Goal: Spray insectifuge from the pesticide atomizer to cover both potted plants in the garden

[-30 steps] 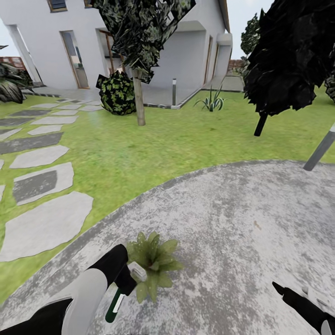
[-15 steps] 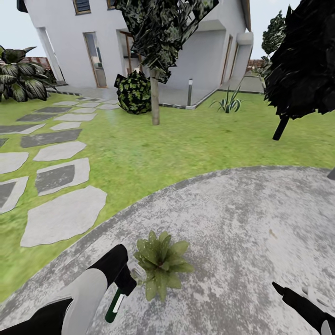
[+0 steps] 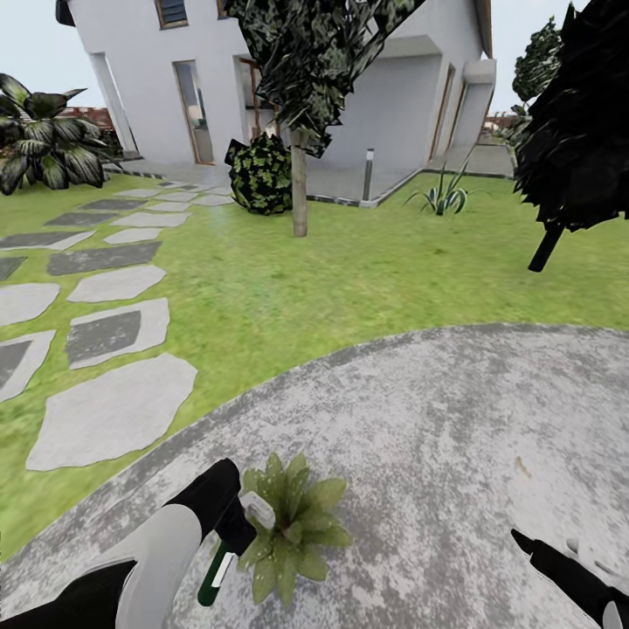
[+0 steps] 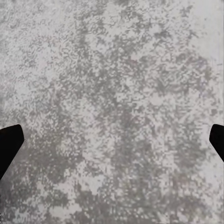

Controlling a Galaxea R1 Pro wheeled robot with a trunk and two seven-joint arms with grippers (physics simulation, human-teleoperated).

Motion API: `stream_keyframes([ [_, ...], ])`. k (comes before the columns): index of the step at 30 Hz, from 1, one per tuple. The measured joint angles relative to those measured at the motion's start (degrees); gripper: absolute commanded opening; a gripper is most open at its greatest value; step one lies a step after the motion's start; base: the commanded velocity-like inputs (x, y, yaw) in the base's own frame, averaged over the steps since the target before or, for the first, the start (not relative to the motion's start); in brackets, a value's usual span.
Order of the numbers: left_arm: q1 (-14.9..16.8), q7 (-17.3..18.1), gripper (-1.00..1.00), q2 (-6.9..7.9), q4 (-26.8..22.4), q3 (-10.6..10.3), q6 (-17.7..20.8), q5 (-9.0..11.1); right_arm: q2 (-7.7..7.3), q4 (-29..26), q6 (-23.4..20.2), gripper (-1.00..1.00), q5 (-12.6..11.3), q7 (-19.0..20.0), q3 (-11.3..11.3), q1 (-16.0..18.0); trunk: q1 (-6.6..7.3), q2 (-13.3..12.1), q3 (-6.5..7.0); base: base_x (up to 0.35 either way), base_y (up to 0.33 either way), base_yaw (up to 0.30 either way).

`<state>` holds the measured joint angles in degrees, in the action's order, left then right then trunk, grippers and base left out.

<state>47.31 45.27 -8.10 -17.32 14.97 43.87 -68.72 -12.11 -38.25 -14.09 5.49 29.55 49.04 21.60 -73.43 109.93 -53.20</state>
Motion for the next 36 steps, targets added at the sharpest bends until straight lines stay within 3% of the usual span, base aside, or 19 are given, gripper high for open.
stream_keyframes([
  [9,0.0,0.0,-1.00,0.00,0.0,0.1,0.0,0.0,-0.04,0.0,0.0,1.00,0.0,0.0,0.0,0.0,-0.02,0.0,0.00,0.022,-0.047,0.235],
  [21,0.0,0.0,-1.00,-0.01,0.0,0.0,0.0,0.0,-0.01,0.0,0.0,1.00,0.0,0.0,0.0,0.0,-0.03,0.0,0.00,-0.080,-0.287,0.040],
  [36,0.0,0.0,-1.00,0.00,0.0,0.1,0.1,0.0,-0.02,0.0,0.0,1.00,0.0,0.0,0.0,0.0,-0.02,0.0,0.00,-0.032,-0.129,0.222],
])
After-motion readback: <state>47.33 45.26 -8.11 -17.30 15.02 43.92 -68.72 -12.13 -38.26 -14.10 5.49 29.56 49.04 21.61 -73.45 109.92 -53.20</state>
